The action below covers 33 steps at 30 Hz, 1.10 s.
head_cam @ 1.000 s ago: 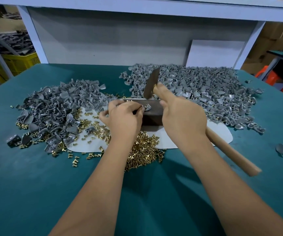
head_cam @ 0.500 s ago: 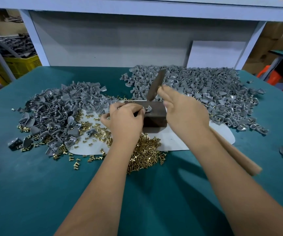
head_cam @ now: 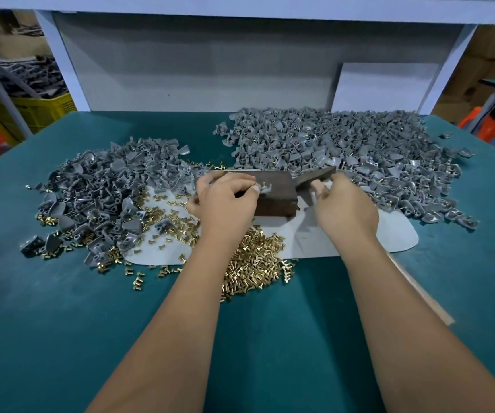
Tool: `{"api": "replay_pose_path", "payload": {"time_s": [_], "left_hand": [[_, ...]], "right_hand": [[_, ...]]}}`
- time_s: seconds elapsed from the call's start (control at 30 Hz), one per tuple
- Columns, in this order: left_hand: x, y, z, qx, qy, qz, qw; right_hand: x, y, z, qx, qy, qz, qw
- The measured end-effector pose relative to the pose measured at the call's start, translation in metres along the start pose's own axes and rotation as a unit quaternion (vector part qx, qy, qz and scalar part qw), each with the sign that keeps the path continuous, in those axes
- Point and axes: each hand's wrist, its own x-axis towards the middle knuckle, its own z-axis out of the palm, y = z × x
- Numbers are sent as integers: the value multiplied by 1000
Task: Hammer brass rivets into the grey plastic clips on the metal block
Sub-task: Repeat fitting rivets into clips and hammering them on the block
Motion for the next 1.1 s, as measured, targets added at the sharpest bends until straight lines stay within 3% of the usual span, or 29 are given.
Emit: {"api": "replay_pose_path", "payload": {"time_s": [0.3,0.4,0.5,0.63,0.73,1.1], "left_hand": [[0,0,-2,-8,-4,-4,1000],[0,-1,-3,5,-1,7,1000],[0,-3,-2,23,-1,17,1000],[2,-8,-1,39,6,50,998],[4,-11,0,47,15,73,996],[5,-13,2,61,11,67,996]], "right_hand": [[-8,-4,0,-75,9,-53,996],[-11,-7,-3,-132,85,-102,982],[-15,-19,-5,-21,163,-186,969],[-24,-43,9,155,70,-218,961],[-22,-48,19,146,41,-219,964],[-23,-59,22,189,58,-166,966]]}}
